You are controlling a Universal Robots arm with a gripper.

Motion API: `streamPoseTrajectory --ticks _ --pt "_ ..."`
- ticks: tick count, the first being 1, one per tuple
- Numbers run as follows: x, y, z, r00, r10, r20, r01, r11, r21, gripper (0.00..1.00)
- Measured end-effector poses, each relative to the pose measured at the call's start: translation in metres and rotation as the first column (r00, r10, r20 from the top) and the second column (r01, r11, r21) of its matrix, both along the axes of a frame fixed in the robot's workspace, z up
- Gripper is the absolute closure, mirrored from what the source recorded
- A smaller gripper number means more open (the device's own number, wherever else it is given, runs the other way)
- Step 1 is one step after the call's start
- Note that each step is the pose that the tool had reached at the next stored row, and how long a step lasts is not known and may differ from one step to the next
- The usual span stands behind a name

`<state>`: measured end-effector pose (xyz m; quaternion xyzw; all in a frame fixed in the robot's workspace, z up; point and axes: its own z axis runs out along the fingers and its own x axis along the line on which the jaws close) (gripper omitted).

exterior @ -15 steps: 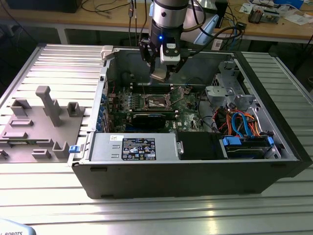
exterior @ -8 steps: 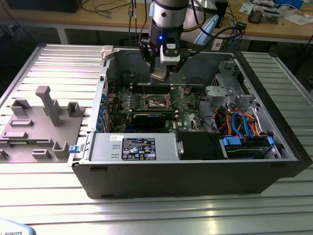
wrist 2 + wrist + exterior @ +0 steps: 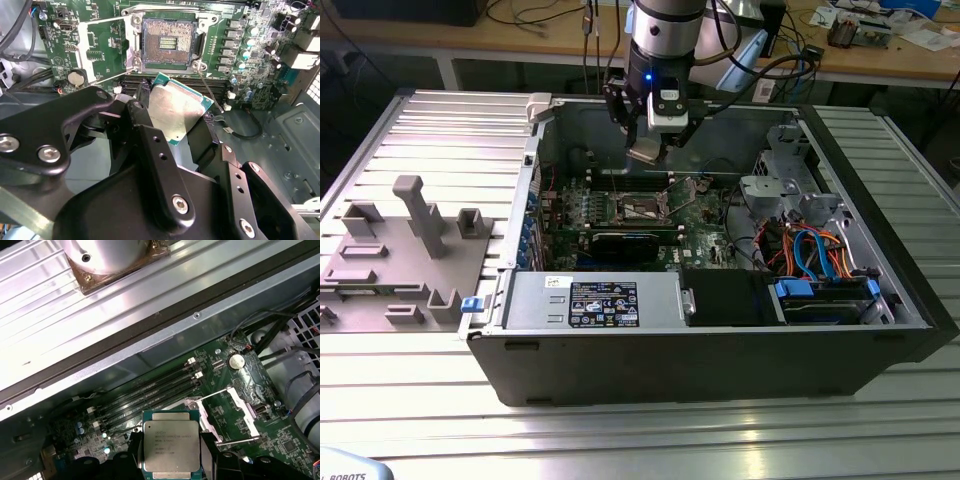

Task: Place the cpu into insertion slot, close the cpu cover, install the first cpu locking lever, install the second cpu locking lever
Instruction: 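Place the cpu into insertion slot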

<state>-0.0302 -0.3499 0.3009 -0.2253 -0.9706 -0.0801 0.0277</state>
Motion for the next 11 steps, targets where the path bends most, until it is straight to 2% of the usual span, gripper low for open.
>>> streamPoseTrajectory --ticks 5,11 --pt "0.0000 0.0000 0.0000 1.0000 0.000 0.0000 0.000 1.0000 0.0072 0.46" --pt "0.0001 0.0000 0.0000 1.0000 -0.008 0.0000 0.008 0.9999 0.0085 0.46"
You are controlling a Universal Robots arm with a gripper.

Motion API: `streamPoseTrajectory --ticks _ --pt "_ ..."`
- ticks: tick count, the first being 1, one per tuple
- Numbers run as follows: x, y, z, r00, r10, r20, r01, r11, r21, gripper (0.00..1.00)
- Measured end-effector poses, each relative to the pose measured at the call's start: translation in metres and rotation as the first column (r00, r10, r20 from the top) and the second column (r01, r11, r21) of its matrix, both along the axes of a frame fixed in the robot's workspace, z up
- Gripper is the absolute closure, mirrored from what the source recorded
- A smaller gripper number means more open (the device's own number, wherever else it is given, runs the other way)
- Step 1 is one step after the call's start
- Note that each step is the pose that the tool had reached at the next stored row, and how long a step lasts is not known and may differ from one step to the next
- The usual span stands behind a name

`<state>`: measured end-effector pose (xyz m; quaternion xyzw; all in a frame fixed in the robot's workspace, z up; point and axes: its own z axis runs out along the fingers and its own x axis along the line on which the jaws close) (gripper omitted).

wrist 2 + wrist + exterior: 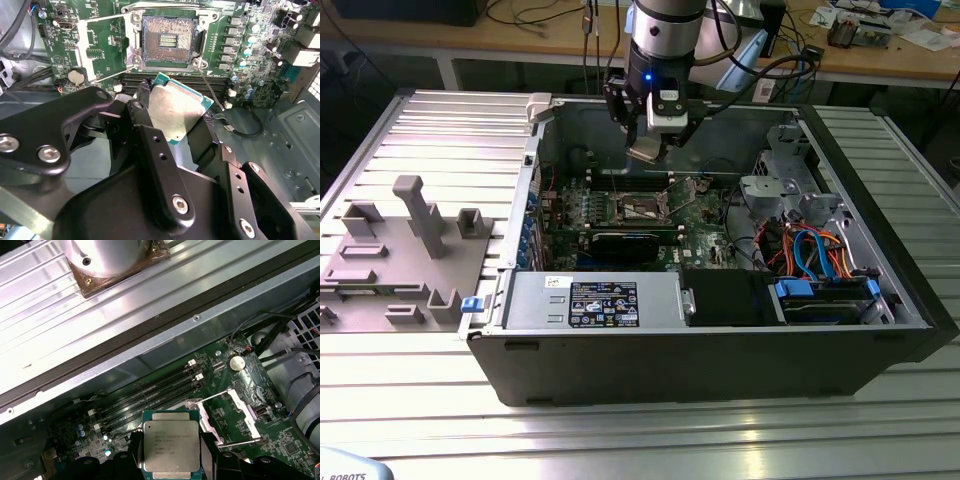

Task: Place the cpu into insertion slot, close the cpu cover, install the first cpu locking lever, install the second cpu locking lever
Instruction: 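Place the cpu into insertion slot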

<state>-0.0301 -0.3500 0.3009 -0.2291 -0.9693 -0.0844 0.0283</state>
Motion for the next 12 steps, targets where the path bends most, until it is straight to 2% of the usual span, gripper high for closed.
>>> streamPoseTrajectory --ticks 12 --pt "0.0000 0.0000 0.0000 0.9999 -0.012 0.0000 0.012 0.9999 0.0000 0.46"
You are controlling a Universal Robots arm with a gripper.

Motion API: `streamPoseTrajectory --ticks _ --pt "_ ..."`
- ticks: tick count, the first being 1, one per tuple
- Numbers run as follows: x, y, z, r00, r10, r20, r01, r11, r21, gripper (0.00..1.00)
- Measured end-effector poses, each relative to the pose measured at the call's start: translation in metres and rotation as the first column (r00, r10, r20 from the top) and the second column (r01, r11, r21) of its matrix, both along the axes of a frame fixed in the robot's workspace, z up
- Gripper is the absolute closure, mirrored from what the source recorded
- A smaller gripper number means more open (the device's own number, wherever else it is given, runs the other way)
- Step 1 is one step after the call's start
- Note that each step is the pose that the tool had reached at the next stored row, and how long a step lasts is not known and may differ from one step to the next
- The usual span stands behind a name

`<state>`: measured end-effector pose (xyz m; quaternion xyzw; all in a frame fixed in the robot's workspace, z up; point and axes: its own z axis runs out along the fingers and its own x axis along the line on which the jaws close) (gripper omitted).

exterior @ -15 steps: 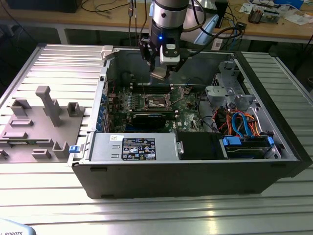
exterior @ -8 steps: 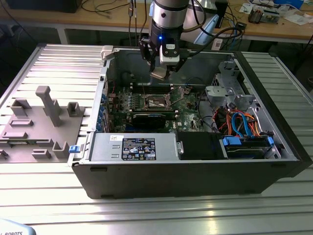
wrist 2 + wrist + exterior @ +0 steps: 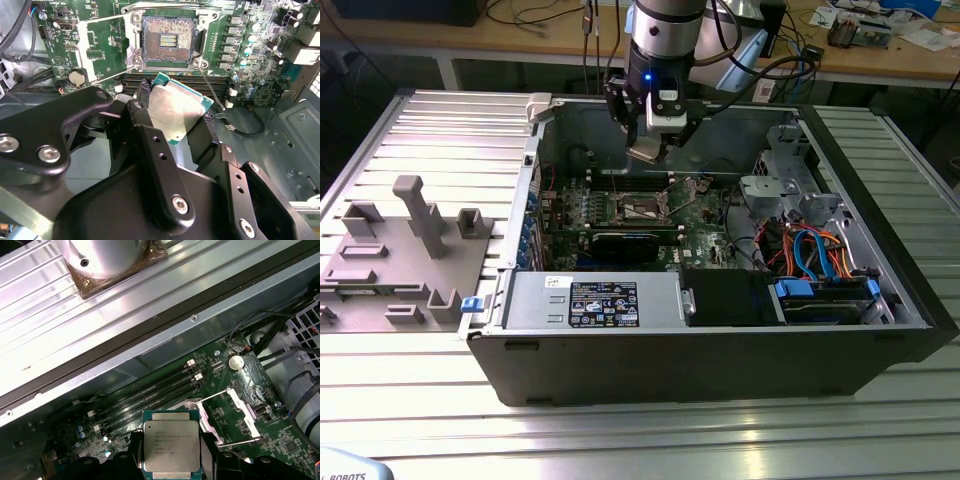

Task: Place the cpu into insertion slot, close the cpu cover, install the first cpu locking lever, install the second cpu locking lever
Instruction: 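Place the cpu into insertion slot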

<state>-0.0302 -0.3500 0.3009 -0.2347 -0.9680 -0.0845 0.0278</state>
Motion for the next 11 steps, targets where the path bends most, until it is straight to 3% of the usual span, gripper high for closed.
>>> streamPoseTrajectory --ticks 11 --pt "0.0000 0.0000 0.0000 1.0000 -0.007 0.0000 0.007 1.0000 0.0000 0.46"
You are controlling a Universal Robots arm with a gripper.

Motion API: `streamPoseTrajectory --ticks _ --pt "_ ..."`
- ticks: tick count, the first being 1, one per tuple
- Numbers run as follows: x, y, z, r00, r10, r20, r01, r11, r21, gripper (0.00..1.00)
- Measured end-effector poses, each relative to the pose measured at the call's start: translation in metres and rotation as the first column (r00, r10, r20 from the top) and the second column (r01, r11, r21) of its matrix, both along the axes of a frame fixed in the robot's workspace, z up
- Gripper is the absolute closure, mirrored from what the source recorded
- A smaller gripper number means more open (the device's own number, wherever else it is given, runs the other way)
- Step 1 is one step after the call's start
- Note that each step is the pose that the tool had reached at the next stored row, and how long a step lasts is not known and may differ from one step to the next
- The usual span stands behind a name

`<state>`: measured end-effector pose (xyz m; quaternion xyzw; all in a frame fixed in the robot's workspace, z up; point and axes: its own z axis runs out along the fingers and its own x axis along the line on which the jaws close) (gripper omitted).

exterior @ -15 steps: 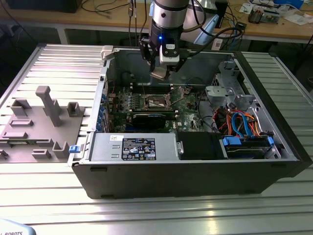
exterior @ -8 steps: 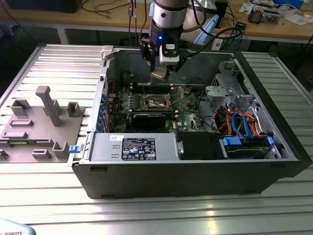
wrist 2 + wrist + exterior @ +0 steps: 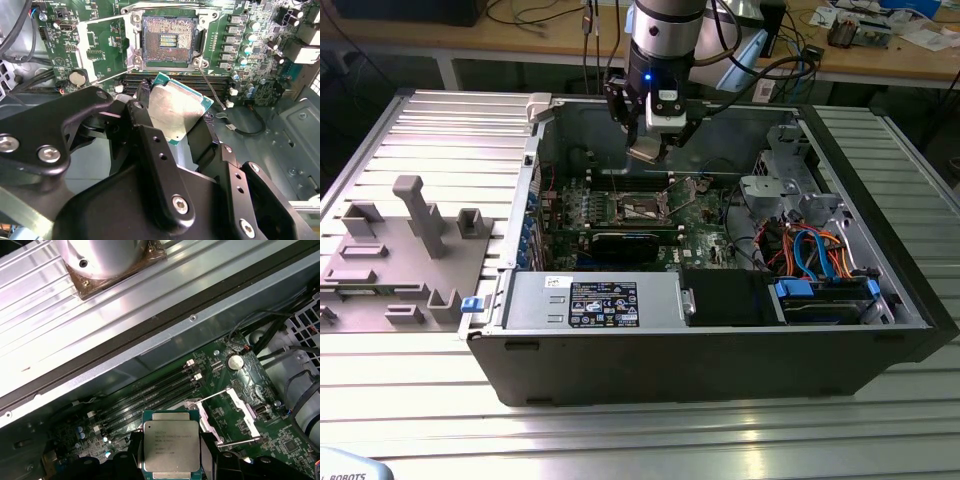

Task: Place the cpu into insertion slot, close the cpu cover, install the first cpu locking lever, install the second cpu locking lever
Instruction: 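Place the cpu into insertion slot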

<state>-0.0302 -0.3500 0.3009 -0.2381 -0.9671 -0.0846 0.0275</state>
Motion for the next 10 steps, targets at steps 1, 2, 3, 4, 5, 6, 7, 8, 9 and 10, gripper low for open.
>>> streamPoseTrajectory --ticks 1,2,3,4,5,6,7,8,9,10 --pt "0.0000 0.0000 0.0000 1.0000 0.000 0.0000 0.000 1.0000 0.0001 0.46" --pt "0.0000 0.0000 0.0000 1.0000 -0.001 0.0000 0.001 1.0000 0.0000 0.46" --pt "0.0000 0.0000 0.0000 1.0000 -0.001 0.0000 0.001 1.0000 0.0000 0.46" --pt "0.0000 0.0000 0.0000 1.0000 -0.002 0.0000 0.002 1.0000 0.0000 0.46" --pt "0.0000 0.0000 0.0000 1.0000 -0.002 0.0000 0.002 1.0000 0.0000 0.46" --pt "0.0000 0.0000 0.0000 1.0000 -0.003 0.0000 0.003 1.0000 0.0000 0.46" --pt "0.0000 0.0000 0.0000 1.0000 -0.003 0.0000 0.003 1.0000 0.0001 0.46" --pt "0.0000 0.0000 0.0000 1.0000 -0.004 0.0000 0.004 1.0000 0.0000 0.46" --pt "0.0000 0.0000 0.0000 1.0000 -0.005 0.0000 0.005 1.0000 0.0000 0.46" --pt "0.0000 0.0000 0.0000 1.0000 -0.005 0.0000 0.005 1.0000 0.0000 0.46"
